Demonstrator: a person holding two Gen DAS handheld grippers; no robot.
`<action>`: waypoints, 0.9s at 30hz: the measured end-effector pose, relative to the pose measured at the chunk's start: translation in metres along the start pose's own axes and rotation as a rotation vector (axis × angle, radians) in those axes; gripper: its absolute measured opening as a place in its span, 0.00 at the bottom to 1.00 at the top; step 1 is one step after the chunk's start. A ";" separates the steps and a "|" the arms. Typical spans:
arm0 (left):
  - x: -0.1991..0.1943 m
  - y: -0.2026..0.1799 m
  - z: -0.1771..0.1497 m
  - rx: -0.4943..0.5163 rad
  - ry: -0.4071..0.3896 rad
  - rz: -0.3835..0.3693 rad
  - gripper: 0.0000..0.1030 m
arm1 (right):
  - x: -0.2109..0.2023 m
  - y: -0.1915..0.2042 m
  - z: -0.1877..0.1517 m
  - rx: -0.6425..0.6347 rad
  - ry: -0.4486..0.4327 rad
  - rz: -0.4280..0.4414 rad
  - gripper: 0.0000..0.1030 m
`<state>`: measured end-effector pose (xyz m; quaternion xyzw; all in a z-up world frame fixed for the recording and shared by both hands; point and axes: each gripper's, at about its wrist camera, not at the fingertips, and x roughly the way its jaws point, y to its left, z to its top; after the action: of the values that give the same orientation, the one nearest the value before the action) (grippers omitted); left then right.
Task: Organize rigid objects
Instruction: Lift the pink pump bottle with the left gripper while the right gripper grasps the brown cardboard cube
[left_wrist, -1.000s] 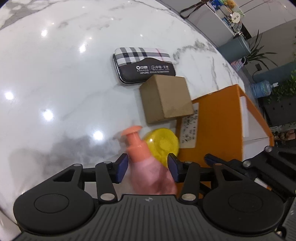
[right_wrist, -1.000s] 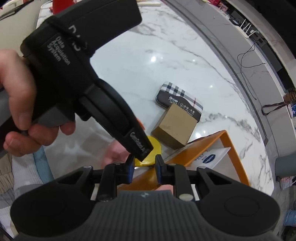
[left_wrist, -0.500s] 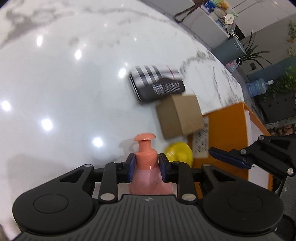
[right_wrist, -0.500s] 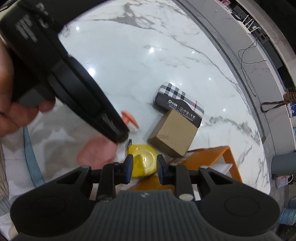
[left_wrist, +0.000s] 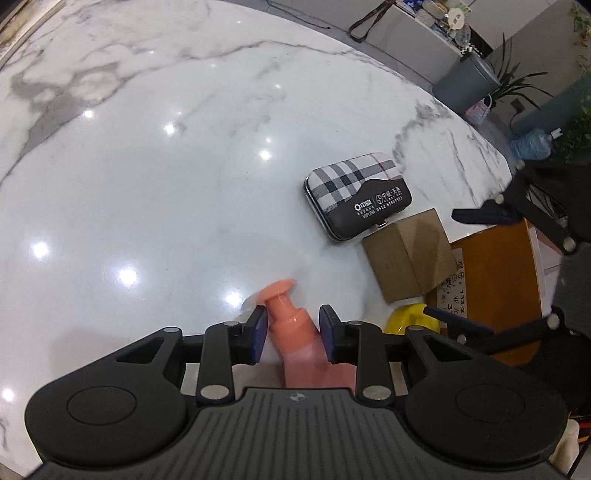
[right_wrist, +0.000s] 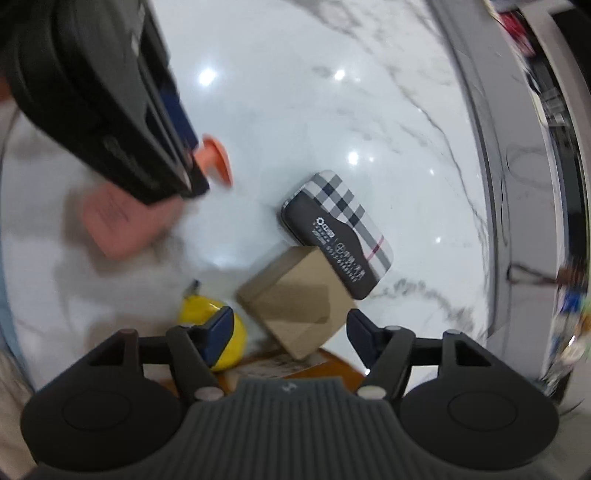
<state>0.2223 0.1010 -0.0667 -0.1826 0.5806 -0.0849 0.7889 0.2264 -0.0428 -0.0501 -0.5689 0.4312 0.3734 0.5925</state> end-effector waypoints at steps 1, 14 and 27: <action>0.000 0.001 0.000 -0.001 0.007 -0.008 0.34 | 0.002 -0.003 0.001 -0.014 0.004 0.015 0.70; 0.005 0.004 0.001 0.034 0.032 -0.075 0.34 | 0.025 -0.018 0.022 0.068 0.010 0.147 0.62; -0.016 0.029 -0.001 0.083 -0.003 0.023 0.35 | -0.005 0.016 0.052 0.299 -0.099 0.230 0.68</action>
<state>0.2144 0.1332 -0.0636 -0.1431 0.5772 -0.0996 0.7977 0.2146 0.0106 -0.0517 -0.4025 0.5143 0.3981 0.6442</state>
